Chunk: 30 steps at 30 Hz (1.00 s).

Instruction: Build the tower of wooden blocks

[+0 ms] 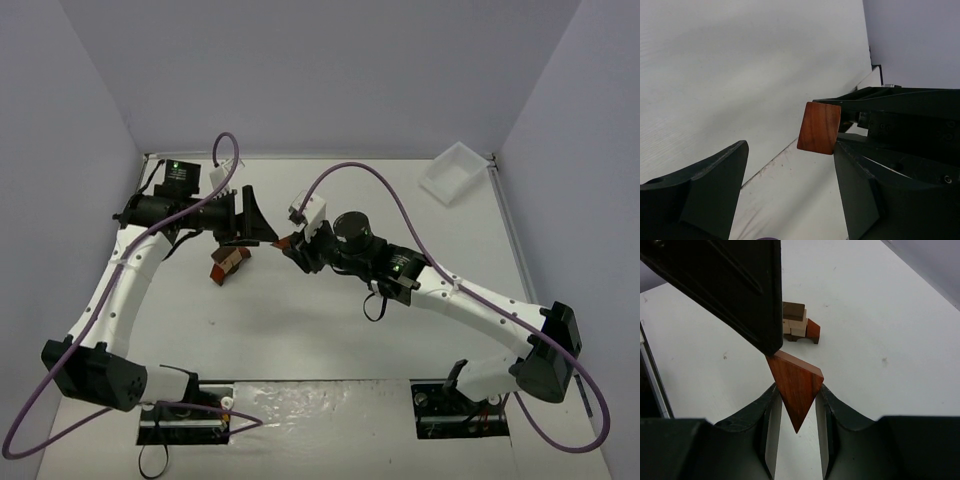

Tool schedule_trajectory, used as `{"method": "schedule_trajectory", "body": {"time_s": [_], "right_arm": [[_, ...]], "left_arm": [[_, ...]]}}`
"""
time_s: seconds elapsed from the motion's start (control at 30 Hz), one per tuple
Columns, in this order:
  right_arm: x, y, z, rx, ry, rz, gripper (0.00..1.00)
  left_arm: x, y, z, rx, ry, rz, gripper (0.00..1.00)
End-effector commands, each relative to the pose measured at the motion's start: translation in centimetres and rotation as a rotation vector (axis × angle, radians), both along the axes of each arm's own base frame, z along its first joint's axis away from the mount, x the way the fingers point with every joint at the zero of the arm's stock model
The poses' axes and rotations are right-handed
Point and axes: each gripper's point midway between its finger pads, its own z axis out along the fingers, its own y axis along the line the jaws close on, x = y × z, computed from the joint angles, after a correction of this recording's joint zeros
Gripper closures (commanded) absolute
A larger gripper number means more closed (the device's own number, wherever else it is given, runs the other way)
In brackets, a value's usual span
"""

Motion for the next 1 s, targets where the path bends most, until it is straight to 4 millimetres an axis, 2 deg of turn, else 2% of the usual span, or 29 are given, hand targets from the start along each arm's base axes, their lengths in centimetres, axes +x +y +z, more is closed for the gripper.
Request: {"method": "schedule_trajectory", "body": {"time_s": [0.0,0.17,0.4,0.57,0.8,0.87,0.97], "right_arm": [[-0.1,0.4,3.4,0.058,-0.085,0.025,0.96],[-0.3,0.7,3.8,0.057,-0.098,0.044,0.96],[-0.5,0.6,4.0,0.063,-0.103,0.048,0.95],[-0.7,0.6,3.8,0.062,-0.097,0.054,0.95],[-1.2,0.6,4.0,0.077,-0.086,0.07,0.95],[-1.3,0.6,4.1,0.081,-0.084,0.075,0.95],[-1.4,0.6,4.4,0.091,-0.083,0.078,0.92]], "left_arm": [[-0.8,-1.7,2.5,-0.102,0.006,-0.07,0.34],[-2.0,-3.5,2.5,-0.12,0.042,-0.137,0.35],[-2.3,-4.5,1.1,-0.094,0.067,-0.169,0.36],[-2.1,-4.5,0.5,-0.081,0.071,-0.176,0.57],[-2.9,-5.2,-0.4,-0.092,0.072,-0.256,0.59],[-3.0,-5.3,-0.4,-0.097,0.061,-0.275,0.65],[-3.1,-5.4,0.1,-0.118,0.031,-0.307,0.8]]}}
